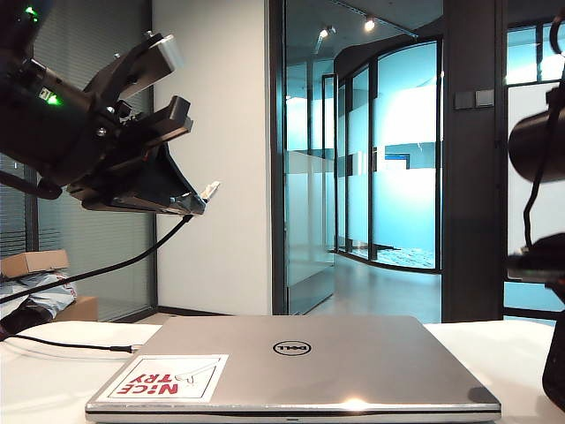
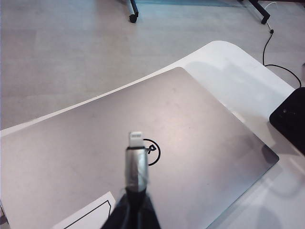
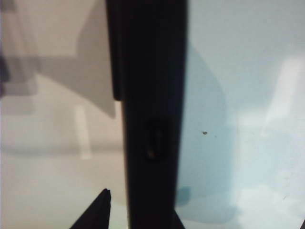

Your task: Pick up the charging cable and the phone, plug the charging cable into the charging port on the phone, and finally place them back on the table.

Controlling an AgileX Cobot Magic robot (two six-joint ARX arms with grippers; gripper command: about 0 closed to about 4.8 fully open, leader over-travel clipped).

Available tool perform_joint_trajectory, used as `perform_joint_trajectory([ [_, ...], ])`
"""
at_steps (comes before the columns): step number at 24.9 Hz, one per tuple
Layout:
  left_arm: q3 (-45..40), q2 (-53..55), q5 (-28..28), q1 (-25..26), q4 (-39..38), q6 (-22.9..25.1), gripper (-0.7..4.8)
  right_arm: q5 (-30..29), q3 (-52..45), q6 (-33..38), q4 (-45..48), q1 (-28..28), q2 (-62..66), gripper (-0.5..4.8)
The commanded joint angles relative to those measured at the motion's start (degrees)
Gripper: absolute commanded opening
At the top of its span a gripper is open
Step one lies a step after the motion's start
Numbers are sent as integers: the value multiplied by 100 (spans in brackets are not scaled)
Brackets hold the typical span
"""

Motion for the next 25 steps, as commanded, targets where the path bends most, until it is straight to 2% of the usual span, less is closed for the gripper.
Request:
perform_joint_trajectory([
  [1, 17, -15, 13, 2, 74, -17, -7, -20, 26, -9, -9, 2, 87, -4],
  [6, 15, -15, 13, -155, 0, -144, -7, -201, 181, -9, -76, 2, 57, -6],
  [8, 11, 11, 15, -420, -151, -415, -7, -592, 387, -9, -120, 2, 50, -6],
  [11, 7, 90, 15, -645, -234, -549, -7, -994, 501, -9, 20, 2, 35, -6],
  [16, -2, 352, 15, -833, -236, -688, -7, -1919, 525, 22, 573, 2, 17, -6],
  [20, -17, 439, 17, -876, -251, -949, -7, -2839, 518, 337, 1467, 2, 20, -6],
  [25, -17, 439, 17, -984, -284, -951, -7, -3388, 511, 870, 2520, 2, 20, -5],
])
